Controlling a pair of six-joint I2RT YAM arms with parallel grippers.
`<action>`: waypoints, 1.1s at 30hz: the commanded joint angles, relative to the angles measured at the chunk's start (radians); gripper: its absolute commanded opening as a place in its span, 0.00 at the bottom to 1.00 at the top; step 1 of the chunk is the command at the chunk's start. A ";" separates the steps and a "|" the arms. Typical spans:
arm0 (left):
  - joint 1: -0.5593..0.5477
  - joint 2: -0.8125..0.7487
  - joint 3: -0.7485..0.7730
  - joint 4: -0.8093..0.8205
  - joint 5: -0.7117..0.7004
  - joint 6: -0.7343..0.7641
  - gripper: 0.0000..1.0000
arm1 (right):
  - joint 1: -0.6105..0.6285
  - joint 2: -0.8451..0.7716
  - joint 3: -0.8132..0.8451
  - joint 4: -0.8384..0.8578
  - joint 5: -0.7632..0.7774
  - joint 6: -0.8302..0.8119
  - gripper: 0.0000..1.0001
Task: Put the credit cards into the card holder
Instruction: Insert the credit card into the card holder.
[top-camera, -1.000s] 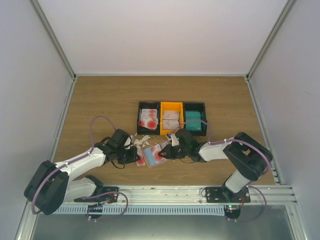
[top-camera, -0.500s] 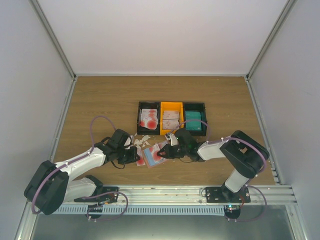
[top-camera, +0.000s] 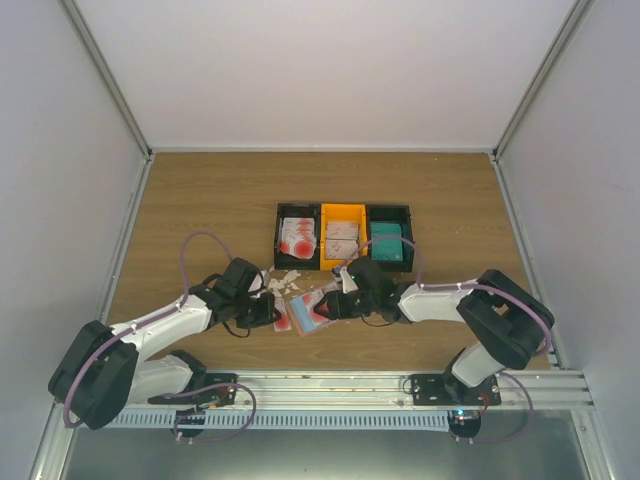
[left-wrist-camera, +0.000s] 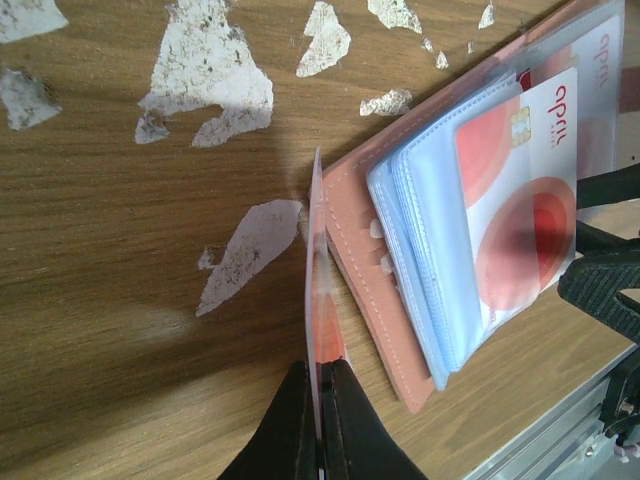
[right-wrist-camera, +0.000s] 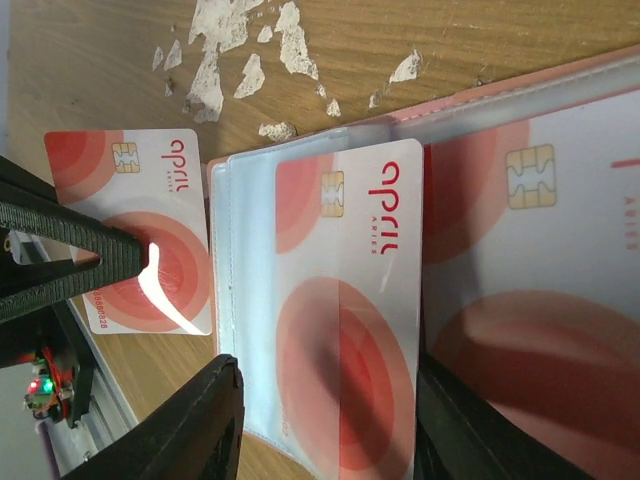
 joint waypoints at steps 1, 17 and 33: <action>-0.008 0.008 -0.022 -0.004 -0.027 0.001 0.00 | 0.028 -0.036 0.046 -0.162 0.126 -0.042 0.46; -0.008 0.014 -0.027 0.007 -0.025 0.002 0.00 | 0.116 0.001 0.170 -0.350 0.338 -0.075 0.57; -0.010 0.037 -0.020 0.025 -0.020 0.005 0.00 | 0.211 0.061 0.289 -0.457 0.486 -0.155 0.60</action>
